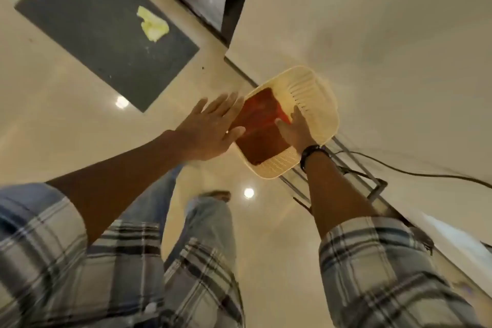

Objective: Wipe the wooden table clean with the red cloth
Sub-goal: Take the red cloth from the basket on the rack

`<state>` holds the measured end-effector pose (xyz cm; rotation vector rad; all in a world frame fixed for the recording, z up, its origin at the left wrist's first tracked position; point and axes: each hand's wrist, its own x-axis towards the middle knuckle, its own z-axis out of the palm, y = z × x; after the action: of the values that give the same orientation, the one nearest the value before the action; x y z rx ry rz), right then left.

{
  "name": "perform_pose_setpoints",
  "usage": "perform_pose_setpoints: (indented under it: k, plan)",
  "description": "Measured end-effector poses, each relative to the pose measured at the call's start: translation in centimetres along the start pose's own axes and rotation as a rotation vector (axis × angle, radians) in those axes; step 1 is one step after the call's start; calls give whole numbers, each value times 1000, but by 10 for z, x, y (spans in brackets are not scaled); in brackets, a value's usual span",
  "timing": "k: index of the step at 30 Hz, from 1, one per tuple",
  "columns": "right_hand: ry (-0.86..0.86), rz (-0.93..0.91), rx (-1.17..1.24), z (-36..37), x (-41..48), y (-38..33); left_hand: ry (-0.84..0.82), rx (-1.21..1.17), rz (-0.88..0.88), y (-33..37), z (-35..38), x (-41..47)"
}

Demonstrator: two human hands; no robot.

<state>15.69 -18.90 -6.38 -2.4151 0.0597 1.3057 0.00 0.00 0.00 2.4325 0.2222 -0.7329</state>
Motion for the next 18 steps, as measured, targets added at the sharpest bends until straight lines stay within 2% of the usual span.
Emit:
perform_pose_setpoints:
  k: [5,12,18]
  plan:
    - [31,95,-125,15,69,16,41,-30,8,-7,32,19]
    - [-11,110,-290,17,96,32,76,-77,-2,-11,42,15]
    - [-65,-78,-58,3,42,14,17,-146,-34,-19,23,-7]
